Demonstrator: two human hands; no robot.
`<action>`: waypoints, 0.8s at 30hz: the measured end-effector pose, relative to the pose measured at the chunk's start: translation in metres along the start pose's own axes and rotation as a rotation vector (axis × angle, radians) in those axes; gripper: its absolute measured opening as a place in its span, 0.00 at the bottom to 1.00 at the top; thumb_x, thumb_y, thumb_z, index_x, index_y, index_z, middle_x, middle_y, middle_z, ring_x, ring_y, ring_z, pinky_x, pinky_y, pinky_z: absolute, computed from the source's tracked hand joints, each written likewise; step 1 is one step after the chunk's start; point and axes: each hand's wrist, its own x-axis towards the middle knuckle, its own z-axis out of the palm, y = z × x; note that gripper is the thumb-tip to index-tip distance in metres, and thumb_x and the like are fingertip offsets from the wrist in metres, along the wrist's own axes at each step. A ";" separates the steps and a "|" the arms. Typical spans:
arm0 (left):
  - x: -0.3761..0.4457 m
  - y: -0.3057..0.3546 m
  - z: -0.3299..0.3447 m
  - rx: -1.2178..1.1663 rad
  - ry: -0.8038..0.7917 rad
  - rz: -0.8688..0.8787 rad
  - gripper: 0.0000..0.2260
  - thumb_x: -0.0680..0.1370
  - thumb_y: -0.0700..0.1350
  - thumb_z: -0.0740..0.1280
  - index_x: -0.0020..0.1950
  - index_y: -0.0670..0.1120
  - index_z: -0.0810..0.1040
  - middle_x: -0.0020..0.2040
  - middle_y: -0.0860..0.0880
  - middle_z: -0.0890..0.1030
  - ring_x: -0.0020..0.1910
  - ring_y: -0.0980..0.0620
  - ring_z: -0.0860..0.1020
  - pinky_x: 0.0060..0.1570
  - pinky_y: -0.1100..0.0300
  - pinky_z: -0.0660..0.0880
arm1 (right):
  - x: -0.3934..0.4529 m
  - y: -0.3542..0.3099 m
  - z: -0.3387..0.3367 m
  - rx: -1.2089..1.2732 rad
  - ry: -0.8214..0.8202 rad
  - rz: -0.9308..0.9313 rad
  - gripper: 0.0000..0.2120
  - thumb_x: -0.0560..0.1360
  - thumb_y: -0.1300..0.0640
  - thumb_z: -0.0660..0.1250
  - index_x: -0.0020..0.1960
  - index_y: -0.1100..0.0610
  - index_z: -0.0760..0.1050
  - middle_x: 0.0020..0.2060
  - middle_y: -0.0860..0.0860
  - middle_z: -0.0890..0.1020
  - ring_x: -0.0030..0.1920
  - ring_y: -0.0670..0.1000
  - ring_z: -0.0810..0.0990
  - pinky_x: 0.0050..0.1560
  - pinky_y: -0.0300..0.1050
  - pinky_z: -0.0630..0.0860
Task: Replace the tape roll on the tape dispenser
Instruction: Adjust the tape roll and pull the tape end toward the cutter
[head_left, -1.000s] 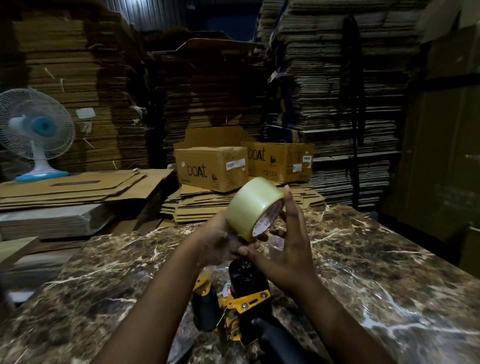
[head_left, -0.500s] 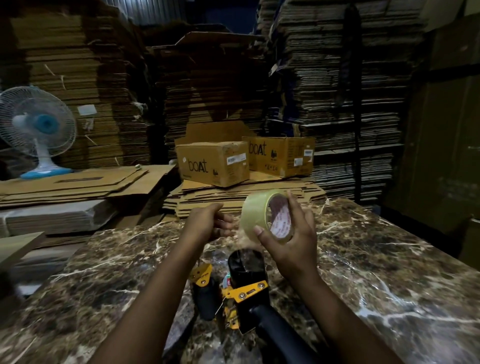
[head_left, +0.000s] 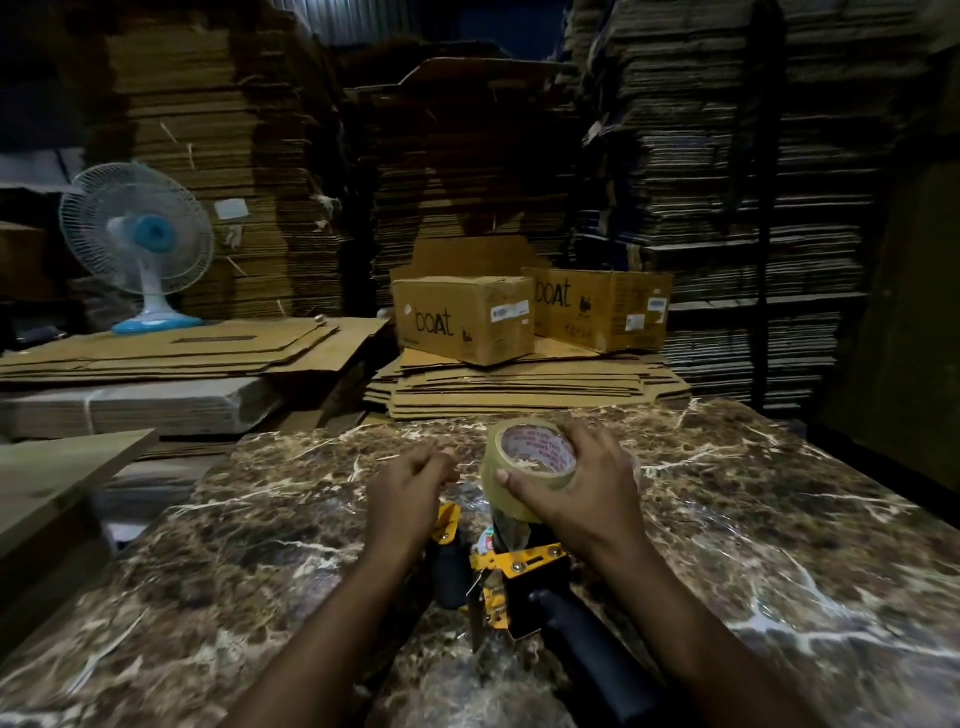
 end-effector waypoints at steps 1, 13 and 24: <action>-0.001 0.000 0.002 0.000 0.003 0.008 0.12 0.76 0.54 0.65 0.44 0.48 0.85 0.41 0.50 0.86 0.45 0.50 0.83 0.50 0.49 0.79 | 0.000 0.001 0.000 -0.015 -0.009 0.000 0.57 0.55 0.22 0.62 0.76 0.54 0.67 0.65 0.52 0.72 0.67 0.54 0.71 0.57 0.42 0.67; -0.002 -0.001 0.007 -0.121 -0.203 -0.071 0.12 0.80 0.50 0.65 0.43 0.47 0.86 0.38 0.48 0.87 0.41 0.54 0.84 0.48 0.54 0.76 | 0.003 0.018 0.007 0.150 -0.141 0.046 0.45 0.62 0.35 0.79 0.73 0.50 0.70 0.61 0.49 0.72 0.62 0.50 0.73 0.51 0.34 0.72; 0.000 0.004 0.007 -0.139 -0.278 -0.182 0.13 0.69 0.54 0.73 0.41 0.45 0.87 0.43 0.46 0.87 0.52 0.44 0.82 0.55 0.51 0.74 | -0.001 0.033 0.004 0.587 -0.338 0.094 0.40 0.63 0.40 0.74 0.73 0.47 0.68 0.67 0.50 0.75 0.62 0.48 0.78 0.51 0.37 0.79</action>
